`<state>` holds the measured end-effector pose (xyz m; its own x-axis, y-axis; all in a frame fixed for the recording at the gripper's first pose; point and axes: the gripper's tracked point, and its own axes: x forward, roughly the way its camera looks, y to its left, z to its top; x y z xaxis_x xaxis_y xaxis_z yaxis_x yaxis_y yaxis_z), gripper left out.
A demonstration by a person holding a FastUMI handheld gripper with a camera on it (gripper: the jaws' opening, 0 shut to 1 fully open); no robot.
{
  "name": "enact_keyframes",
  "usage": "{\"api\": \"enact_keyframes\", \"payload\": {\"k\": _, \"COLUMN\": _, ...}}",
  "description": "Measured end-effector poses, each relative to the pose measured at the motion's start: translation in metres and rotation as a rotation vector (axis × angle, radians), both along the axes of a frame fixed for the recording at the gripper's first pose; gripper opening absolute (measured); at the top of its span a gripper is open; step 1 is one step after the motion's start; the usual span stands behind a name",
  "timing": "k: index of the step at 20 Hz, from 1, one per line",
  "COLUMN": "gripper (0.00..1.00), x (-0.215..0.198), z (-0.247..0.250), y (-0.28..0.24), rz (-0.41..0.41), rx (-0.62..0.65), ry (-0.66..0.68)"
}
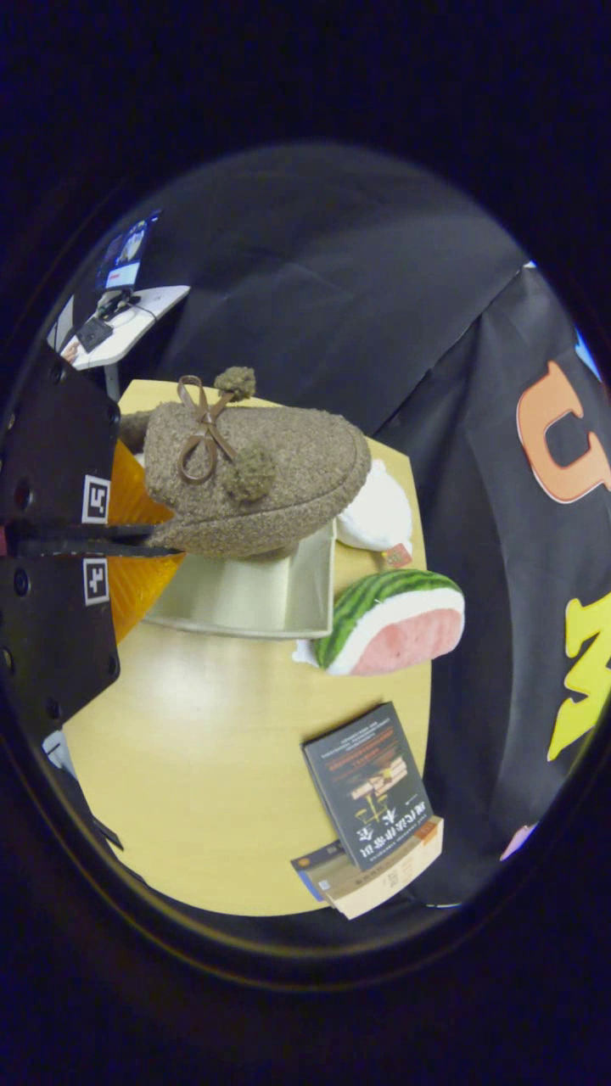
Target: Open the storage box then place both shoes into the box .Put the left shoe in first, then the right shoe, with the right side of both shoes facing outward in a uniform manner.
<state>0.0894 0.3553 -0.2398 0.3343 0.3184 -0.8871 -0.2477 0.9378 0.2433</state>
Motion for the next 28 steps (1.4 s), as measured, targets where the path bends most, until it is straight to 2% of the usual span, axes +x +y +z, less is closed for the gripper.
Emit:
{"api": "enact_keyframes", "payload": {"k": 7, "gripper": 0.00, "x": 0.015, "z": -0.070, "y": -0.013, "rz": -0.140, "rx": -0.144, "ry": 0.051}}
{"api": "enact_keyframes", "payload": {"k": 12, "gripper": 0.01, "x": 0.024, "z": -0.080, "y": -0.020, "rz": -0.199, "rx": -0.175, "ry": 0.053}}
{"api": "enact_keyframes", "payload": {"k": 19, "gripper": 0.02, "x": 0.027, "z": -0.082, "y": -0.027, "rz": -0.236, "rx": -0.222, "ry": 0.047}}
{"api": "enact_keyframes", "payload": {"k": 21, "gripper": 0.13, "x": 0.026, "z": -0.081, "y": -0.022, "rz": -0.230, "rx": -0.210, "ry": 0.047}}
{"api": "enact_keyframes", "payload": {"k": 22, "gripper": 0.13, "x": 0.026, "z": -0.080, "y": -0.019, "rz": -0.223, "rx": -0.203, "ry": 0.043}}
{"api": "enact_keyframes", "payload": {"k": 24, "gripper": 0.22, "x": 0.026, "z": -0.078, "y": -0.018, "rz": -0.225, "rx": -0.206, "ry": 0.029}}
{"api": "enact_keyframes", "payload": {"k": 27, "gripper": 0.42, "x": 0.023, "z": -0.076, "y": -0.009, "rz": -0.195, "rx": -0.188, "ry": 0.024}}
{"api": "enact_keyframes", "payload": {"k": 28, "gripper": 0.45, "x": 0.022, "z": -0.076, "y": -0.004, "rz": -0.183, "rx": -0.173, "ry": 0.020}}
